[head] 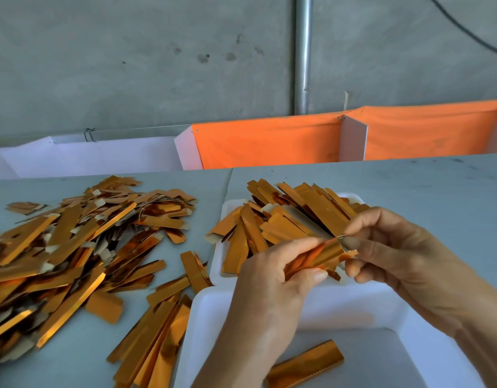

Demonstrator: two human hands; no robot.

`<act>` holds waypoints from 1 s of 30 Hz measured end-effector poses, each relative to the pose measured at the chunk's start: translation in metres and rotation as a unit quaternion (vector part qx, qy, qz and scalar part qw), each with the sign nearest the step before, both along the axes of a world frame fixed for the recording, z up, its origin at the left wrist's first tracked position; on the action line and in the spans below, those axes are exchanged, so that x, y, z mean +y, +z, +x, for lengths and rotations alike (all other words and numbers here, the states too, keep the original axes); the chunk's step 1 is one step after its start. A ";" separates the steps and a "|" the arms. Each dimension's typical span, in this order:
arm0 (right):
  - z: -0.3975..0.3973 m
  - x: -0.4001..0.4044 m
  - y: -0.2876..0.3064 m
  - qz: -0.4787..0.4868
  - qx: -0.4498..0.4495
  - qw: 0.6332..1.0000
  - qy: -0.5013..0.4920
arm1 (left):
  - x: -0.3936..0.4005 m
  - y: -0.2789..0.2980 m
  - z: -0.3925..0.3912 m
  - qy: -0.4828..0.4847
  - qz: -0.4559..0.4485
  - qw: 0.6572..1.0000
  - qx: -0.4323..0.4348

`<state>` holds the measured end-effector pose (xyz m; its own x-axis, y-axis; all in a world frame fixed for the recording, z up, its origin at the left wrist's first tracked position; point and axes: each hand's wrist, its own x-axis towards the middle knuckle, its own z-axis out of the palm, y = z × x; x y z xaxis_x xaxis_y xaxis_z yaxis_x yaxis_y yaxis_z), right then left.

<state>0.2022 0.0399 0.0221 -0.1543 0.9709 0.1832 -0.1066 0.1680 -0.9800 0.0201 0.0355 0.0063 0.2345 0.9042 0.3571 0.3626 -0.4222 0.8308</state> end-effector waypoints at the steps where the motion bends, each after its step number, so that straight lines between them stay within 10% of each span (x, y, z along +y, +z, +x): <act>1: 0.000 0.000 0.000 0.011 -0.004 1.000 -0.003 | 0.000 0.001 0.000 -0.004 -0.002 1.000 -0.012; 14: 0.005 -0.006 0.005 0.038 -0.060 0.997 0.033 | -0.001 0.003 -0.005 -0.040 0.010 0.999 0.010; 21: 0.000 -0.003 0.001 0.043 -0.127 0.991 -0.002 | -0.003 0.001 0.000 -0.030 0.126 0.976 0.177; 30: 0.007 0.001 -0.002 -0.078 0.072 0.991 0.082 | -0.003 0.005 -0.002 -0.017 0.121 0.980 0.159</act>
